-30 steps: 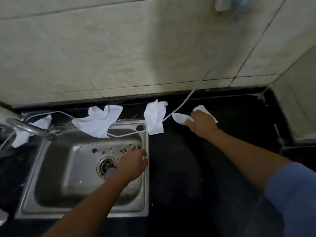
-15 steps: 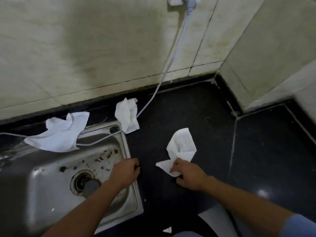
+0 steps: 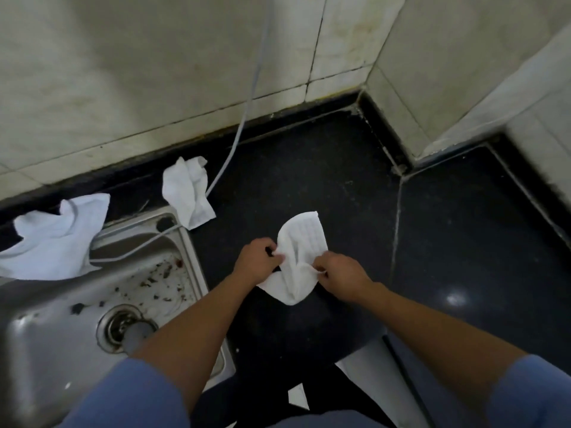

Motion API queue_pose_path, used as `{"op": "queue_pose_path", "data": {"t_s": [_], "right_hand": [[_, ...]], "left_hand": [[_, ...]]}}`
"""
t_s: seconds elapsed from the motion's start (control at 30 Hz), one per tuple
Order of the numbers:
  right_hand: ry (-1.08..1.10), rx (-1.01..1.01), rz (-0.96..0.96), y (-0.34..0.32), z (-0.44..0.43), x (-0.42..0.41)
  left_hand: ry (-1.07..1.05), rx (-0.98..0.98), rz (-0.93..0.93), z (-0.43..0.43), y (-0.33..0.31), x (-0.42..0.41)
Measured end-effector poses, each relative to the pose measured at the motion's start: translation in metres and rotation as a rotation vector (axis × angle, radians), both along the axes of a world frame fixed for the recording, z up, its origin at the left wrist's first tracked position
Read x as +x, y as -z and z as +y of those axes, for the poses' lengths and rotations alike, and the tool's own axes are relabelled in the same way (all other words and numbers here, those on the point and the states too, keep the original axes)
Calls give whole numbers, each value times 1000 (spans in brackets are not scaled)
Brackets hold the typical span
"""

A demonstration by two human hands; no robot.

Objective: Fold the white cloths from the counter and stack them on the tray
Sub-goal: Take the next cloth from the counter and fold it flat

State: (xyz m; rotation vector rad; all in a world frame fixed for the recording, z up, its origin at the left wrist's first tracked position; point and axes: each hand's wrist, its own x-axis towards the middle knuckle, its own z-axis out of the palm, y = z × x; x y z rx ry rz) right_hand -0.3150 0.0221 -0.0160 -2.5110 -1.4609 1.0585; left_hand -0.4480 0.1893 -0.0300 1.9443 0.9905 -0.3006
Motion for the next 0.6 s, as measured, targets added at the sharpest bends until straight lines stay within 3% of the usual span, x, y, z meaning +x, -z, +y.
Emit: {"op": "queue_pose_path", "data": {"t_s": [0.17,0.4,0.5,0.6], "right_hand": [[-2,122,-74,-2,-49,20],[-92,-34,-48,8,-89,34],[-67,-20,-44,-4,-69,43],[72,125,-94,-12,-36,58]], "left_hand": [[-71,113,-57,1,-6,14],[-95,157,-1,18,-1,10],[-247,178,-94,28,-2,11],[-426,227,-211,41,-17,17]]}}
